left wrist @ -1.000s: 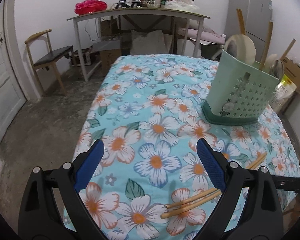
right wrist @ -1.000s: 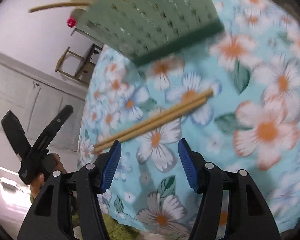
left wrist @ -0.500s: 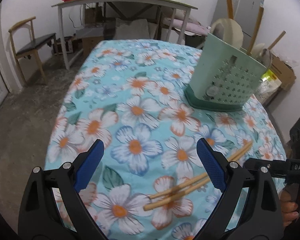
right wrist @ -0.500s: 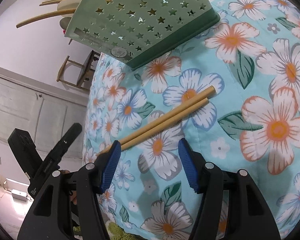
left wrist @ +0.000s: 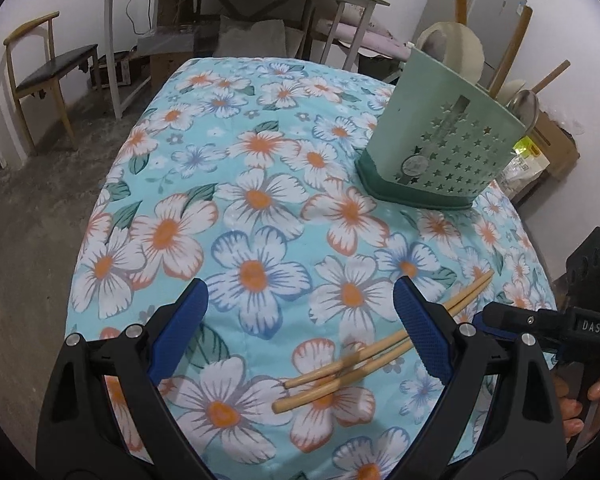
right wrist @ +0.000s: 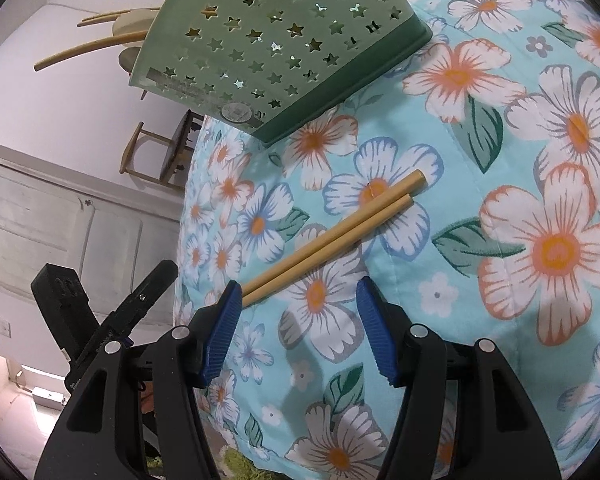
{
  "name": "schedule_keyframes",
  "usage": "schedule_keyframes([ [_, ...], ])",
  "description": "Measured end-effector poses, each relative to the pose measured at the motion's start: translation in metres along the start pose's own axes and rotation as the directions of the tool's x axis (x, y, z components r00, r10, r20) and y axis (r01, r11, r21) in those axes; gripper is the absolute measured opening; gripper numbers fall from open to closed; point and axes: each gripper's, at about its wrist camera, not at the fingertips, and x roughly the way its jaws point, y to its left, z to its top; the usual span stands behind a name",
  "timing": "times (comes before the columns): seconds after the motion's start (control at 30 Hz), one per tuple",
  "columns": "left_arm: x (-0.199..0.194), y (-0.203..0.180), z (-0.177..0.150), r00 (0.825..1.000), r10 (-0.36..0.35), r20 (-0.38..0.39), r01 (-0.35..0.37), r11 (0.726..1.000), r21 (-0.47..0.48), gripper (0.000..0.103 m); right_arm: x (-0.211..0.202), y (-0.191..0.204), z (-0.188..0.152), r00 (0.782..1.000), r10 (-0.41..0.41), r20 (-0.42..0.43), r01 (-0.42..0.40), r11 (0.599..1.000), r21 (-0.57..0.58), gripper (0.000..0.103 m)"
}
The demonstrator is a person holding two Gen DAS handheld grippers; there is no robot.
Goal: Organize utensils
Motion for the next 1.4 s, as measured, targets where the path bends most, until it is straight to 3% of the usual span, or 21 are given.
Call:
schedule_keyframes([
  [0.03, 0.000, 0.001, -0.001, 1.000, 0.004, 0.000, -0.004, 1.000, 0.007, 0.089, -0.001, 0.000, 0.000, 1.000, 0.002, 0.006, -0.002, 1.000, 0.001, 0.058],
  [0.2, 0.010, 0.004, -0.011, 0.998, -0.004, -0.057, 0.005, 1.000, 0.025, 0.051, 0.000, -0.001, 0.002, 1.000, -0.007, 0.029, 0.007, 1.000, 0.006, 0.048],
  [0.3, 0.014, 0.008, -0.018, 0.996, 0.000, -0.088, 0.001, 1.000, 0.013, 0.035, 0.001, -0.004, 0.007, 0.999, -0.005, 0.039, 0.004, 1.000, 0.023, 0.040],
  [0.5, 0.011, 0.006, -0.027, 0.986, -0.074, -0.151, 0.073, 0.997, -0.012, 0.022, 0.007, -0.008, 0.021, 0.998, -0.018, 0.063, 0.017, 1.000, 0.018, 0.022],
  [0.6, 0.009, -0.002, -0.035, 0.974, -0.122, -0.189, 0.122, 0.992, -0.010, 0.015, 0.011, -0.007, 0.028, 0.997, -0.021, 0.071, 0.021, 1.000, 0.003, 0.019],
  [0.7, 0.007, -0.009, -0.045, 0.946, -0.228, -0.233, 0.219, 0.974, -0.062, 0.008, 0.015, -0.003, 0.034, 0.996, -0.036, 0.080, 0.038, 0.999, -0.031, 0.016],
  [0.77, 0.008, -0.016, -0.053, 0.913, -0.314, -0.261, 0.296, 0.949, -0.105, 0.007, 0.017, -0.001, 0.038, 0.996, -0.044, 0.082, 0.049, 0.997, -0.051, 0.015],
  [0.83, 0.010, -0.024, -0.061, 0.887, -0.367, -0.282, 0.343, 0.930, -0.129, 0.007, 0.020, 0.002, 0.041, 0.995, -0.054, 0.084, 0.060, 0.995, -0.074, 0.013],
  [0.93, 0.013, -0.034, -0.065, 0.864, -0.405, -0.298, 0.380, 0.914, -0.142, 0.007, 0.023, 0.008, 0.044, 0.993, -0.072, 0.089, 0.082, 0.990, -0.112, 0.013],
  [1.1, 0.014, -0.042, -0.062, 0.881, -0.373, -0.292, 0.359, 0.928, -0.101, 0.007, 0.018, 0.016, 0.041, 0.985, -0.126, 0.119, 0.147, 0.971, -0.189, 0.013],
  [1.3, 0.018, -0.039, -0.051, 0.901, -0.335, -0.277, 0.323, 0.942, -0.090, 0.007, 0.000, 0.000, 0.038, 0.977, -0.164, 0.134, 0.187, 0.965, -0.185, 0.013],
  [1.4, 0.022, -0.044, -0.039, 0.908, -0.313, -0.279, 0.309, 0.949, -0.059, 0.012, 0.001, -0.001, 0.037, 0.973, -0.183, 0.137, 0.209, 0.956, -0.205, 0.014],
])
